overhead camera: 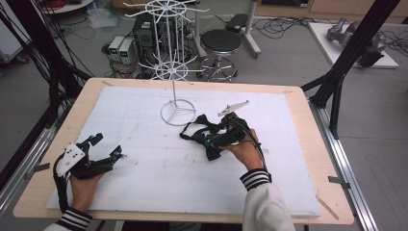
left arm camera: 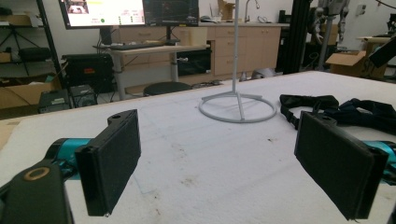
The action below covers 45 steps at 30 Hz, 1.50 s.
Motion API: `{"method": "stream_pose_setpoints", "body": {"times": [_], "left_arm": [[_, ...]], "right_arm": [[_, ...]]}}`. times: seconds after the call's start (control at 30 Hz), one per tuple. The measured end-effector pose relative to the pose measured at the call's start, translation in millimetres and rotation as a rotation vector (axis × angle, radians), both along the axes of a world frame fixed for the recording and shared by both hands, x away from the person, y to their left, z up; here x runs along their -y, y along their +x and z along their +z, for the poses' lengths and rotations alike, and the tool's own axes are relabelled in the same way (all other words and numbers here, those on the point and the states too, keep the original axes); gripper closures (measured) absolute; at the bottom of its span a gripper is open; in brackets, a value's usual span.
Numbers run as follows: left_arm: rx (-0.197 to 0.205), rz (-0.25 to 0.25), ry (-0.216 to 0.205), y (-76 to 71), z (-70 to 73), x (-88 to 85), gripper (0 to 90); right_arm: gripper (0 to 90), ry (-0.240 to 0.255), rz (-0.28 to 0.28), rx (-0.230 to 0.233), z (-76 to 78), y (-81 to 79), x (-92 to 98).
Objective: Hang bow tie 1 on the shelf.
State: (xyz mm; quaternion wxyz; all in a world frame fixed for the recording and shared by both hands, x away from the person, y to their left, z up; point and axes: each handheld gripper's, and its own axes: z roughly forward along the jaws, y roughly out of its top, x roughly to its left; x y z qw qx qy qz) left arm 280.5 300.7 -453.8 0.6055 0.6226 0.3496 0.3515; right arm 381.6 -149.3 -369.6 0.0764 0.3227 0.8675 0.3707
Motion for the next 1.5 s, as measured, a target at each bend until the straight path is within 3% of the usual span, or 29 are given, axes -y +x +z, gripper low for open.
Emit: {"method": "stream_pose_setpoints", "body": {"times": [0.37,0.7,1.0,1.5], "left_arm": [[0.001,0.002,-0.006,0.0,-0.1,0.1,15.0],[0.001,0.003,-0.005,0.0,-0.1,-0.1,15.0],[0.001,0.002,-0.006,0.1,-0.1,0.0,15.0],[0.002,0.002,-0.007,0.1,-0.1,0.0,15.0]], "right_arm": [[25.3,-0.098,0.046,-0.081,-15.4,7.2,-17.3],[30.4,-0.163,0.021,-0.14,-27.3,13.4,-23.3],[39.2,-0.229,0.021,-0.155,-34.4,17.2,-32.3],[45.9,-0.253,0.013,-0.189,-37.2,18.8,-36.1]]}}
